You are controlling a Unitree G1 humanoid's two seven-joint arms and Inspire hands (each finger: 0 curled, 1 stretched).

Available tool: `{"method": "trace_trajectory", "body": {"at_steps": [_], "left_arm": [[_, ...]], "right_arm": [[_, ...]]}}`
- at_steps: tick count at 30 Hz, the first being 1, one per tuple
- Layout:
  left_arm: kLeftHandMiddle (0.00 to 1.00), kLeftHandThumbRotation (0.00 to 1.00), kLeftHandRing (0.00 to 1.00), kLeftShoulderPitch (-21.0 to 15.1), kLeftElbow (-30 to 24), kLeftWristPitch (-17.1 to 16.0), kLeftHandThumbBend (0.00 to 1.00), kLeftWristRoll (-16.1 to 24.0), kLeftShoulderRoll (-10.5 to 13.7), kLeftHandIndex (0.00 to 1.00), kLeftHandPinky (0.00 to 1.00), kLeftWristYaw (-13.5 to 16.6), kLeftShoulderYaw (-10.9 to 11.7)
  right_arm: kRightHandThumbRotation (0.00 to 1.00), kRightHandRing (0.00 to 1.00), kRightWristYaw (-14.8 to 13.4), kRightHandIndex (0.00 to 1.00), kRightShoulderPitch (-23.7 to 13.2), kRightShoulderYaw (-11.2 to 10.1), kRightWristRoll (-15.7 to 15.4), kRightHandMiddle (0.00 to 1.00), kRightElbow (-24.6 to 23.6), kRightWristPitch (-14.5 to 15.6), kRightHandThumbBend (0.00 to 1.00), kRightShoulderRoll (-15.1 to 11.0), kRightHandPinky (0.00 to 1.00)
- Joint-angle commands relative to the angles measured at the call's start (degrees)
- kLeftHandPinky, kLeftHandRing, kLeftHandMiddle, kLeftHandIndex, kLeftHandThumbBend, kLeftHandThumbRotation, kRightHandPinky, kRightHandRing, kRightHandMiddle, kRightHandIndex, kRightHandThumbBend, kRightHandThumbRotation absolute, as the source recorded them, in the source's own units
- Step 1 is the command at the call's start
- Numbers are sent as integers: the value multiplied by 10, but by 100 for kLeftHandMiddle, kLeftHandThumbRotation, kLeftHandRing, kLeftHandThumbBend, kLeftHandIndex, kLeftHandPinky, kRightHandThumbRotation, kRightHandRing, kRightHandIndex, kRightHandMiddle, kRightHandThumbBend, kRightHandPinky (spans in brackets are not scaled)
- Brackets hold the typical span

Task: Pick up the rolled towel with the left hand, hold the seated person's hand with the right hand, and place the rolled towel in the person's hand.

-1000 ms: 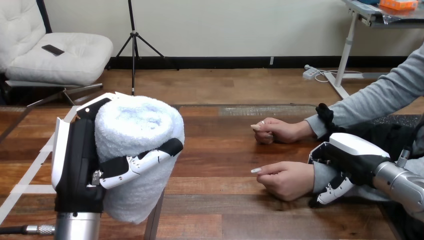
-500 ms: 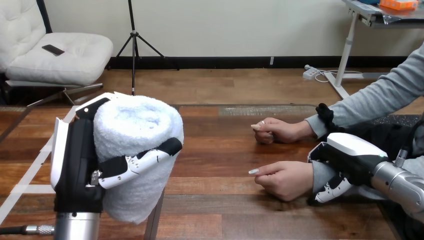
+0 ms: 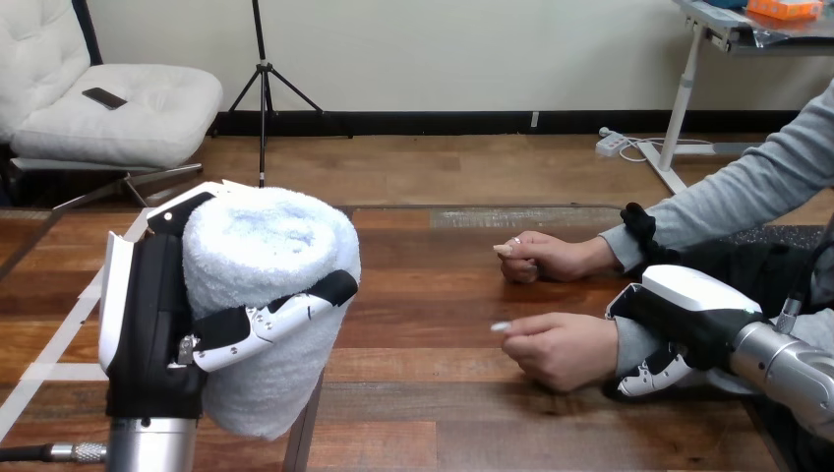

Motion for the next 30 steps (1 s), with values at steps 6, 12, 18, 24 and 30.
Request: {"method": "trace_trajectory", "body": {"at_steps": [6, 12, 18, 24, 30], "left_arm": [[36, 0, 29, -29, -3, -19, 61, 1, 1, 39, 25, 2, 7], [36, 0, 29, -28, -4, -17, 61, -2, 1, 39, 25, 0, 6], [36, 0, 29, -28, -4, -18, 61, -4, 0, 39, 25, 0, 5], [36, 0, 29, -26, -5, -16, 61, -7, -2, 39, 25, -1, 4], [36, 0, 29, -25, -7, -10, 61, -13, -5, 39, 24, -2, 1]], "right_arm": [[15, 29, -26, 33, -2, 5, -1, 34, 9, -19, 58, -2, 26], [17, 26, -31, 31, 1, -2, 7, 32, 7, -32, 55, -3, 23], [19, 24, -46, 29, 2, -4, 9, 29, 7, -46, 53, -4, 21], [21, 22, -56, 27, 5, -10, 16, 28, 2, -64, 52, -5, 19], [25, 22, -48, 28, 4, -14, 25, 27, -4, -67, 51, -6, 19]]}}
